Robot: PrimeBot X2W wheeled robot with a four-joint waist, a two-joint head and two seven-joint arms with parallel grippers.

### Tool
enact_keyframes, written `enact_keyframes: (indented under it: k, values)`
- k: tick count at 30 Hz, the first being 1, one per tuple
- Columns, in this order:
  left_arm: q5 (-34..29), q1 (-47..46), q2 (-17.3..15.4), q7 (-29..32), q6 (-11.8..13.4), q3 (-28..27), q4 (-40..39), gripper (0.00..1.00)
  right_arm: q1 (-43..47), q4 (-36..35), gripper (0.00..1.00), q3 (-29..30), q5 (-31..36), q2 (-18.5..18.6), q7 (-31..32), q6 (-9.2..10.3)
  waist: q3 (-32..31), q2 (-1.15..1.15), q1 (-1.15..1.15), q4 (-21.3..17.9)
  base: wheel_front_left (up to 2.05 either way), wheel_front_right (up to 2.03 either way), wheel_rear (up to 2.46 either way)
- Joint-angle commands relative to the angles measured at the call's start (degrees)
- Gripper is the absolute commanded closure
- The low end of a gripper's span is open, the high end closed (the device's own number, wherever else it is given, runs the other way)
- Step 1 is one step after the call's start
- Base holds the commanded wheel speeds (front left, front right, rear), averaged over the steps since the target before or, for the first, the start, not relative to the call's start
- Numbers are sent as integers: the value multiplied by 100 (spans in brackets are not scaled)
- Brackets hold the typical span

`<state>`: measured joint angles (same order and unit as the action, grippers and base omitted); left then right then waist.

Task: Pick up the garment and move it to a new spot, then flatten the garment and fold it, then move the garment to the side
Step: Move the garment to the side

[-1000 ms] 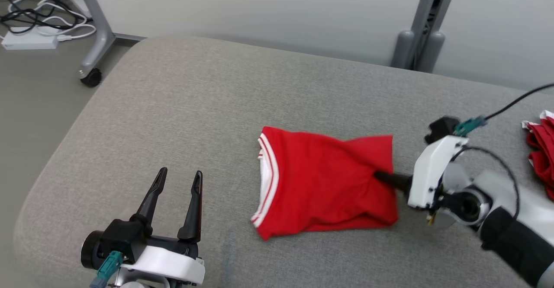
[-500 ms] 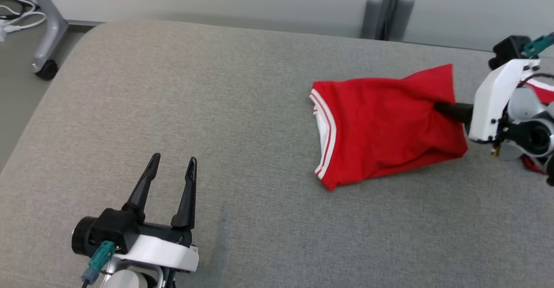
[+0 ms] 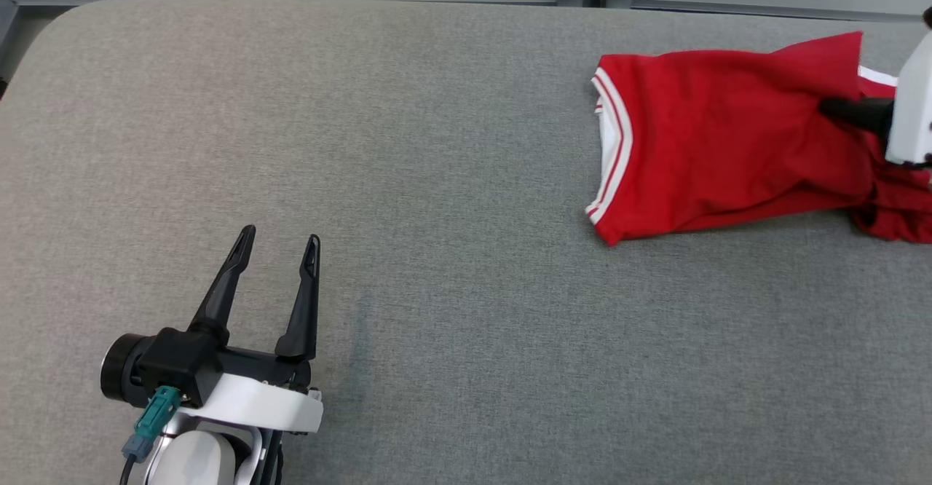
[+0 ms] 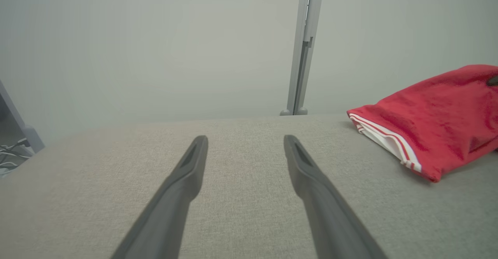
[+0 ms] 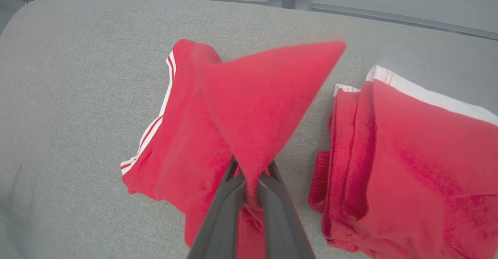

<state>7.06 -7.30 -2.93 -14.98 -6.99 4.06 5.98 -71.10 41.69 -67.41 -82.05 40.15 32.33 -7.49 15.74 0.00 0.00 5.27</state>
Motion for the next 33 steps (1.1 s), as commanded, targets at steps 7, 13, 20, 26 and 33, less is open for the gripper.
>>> enact_keyframes:
  k: [7, 13, 20, 26, 33]
  values:
    - [-77, -166, -78, -17, -53, -42, -114, 0, -378, -22, 100, -67, 167, 340, 346, 0, 142, 0, 0, -150, 0, 0, 0]
    - [-121, -167, -87, -17, -43, -18, -271, 0, -656, 137, 100, -105, 378, 511, 465, 0, 277, 0, 0, -152, 0, 0, 0]
    - [-159, -131, -132, -17, -43, -88, -438, 0, -985, 350, 100, -100, 562, 730, 714, 0, 499, 0, 0, -203, 0, 0, 0]
    - [-213, -169, -179, -17, -46, -121, -547, 0, -1292, 444, 100, -181, 816, 836, 991, 0, 682, 0, 0, -378, 0, 0, 0]
    - [-241, -247, -259, -17, -47, -118, -667, 0, -1631, 372, 100, -274, 1255, 879, 1032, 0, 893, 0, 0, -633, 0, 0, 0]
